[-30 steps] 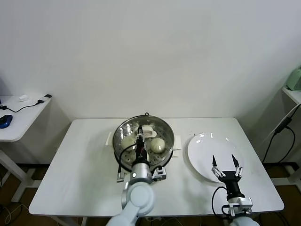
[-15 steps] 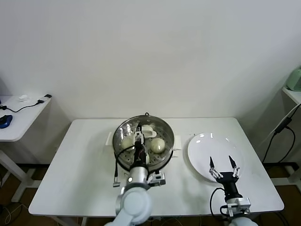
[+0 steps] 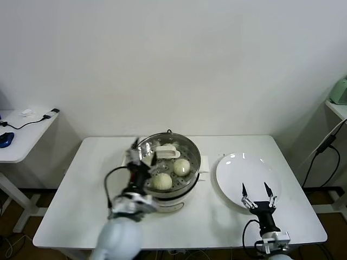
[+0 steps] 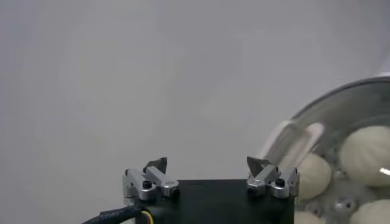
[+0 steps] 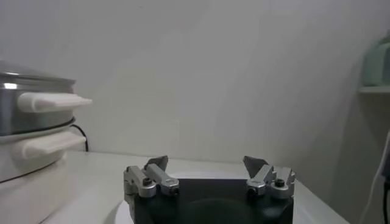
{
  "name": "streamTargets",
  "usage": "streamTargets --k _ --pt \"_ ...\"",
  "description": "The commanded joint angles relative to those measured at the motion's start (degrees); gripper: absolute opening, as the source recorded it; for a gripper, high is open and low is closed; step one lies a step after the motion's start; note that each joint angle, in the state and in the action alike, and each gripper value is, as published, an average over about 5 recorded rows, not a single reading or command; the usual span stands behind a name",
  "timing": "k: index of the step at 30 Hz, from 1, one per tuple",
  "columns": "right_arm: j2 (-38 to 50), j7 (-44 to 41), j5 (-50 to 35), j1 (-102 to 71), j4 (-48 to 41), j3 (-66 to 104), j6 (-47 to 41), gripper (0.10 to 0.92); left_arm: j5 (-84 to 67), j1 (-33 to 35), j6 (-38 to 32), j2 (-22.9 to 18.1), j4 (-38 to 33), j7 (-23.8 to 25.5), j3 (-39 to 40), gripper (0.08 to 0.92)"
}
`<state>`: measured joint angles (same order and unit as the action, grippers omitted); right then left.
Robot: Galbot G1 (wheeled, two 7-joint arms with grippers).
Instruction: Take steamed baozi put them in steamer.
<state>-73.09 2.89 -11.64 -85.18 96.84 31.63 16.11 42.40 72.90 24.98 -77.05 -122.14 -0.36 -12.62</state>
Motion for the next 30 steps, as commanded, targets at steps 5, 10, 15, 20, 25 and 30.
streamTargets --k 5,10,15,20,25,30 --pt "0.1 -0.2 -2.3 -0.8 -0.1 0.4 0.9 0.823 -59.1 8.0 -13.3 4.6 -1.4 -5.5 -28.4 0.823" --pt "0.2 -0.3 -3.5 -0.7 -0.6 0.1 -1.4 0.823 -71.5 10.7 -16.7 8.5 4.3 -4.5 -34.1 0.823" --pt "0.3 -0.9 -4.0 -0.9 -0.6 -0.1 -1.9 0.823 -68.2 12.6 -23.0 9.6 13.2 -2.3 -30.6 0.823" --pt "0.5 -1.1 -4.2 -0.9 -0.4 -0.4 -2.3 0.823 -64.1 12.5 -26.4 9.1 21.8 0.5 -27.4 0.823" --pt "0.6 -1.0 -4.2 -0.8 -0.2 -0.4 -2.2 0.823 -62.4 12.3 -28.4 8.6 25.6 1.5 -25.9 0.823" --pt "0.8 -1.0 -4.2 -0.9 0.1 -0.4 -2.2 0.823 -60.9 12.2 -29.2 7.9 25.7 1.8 -24.9 0.823"
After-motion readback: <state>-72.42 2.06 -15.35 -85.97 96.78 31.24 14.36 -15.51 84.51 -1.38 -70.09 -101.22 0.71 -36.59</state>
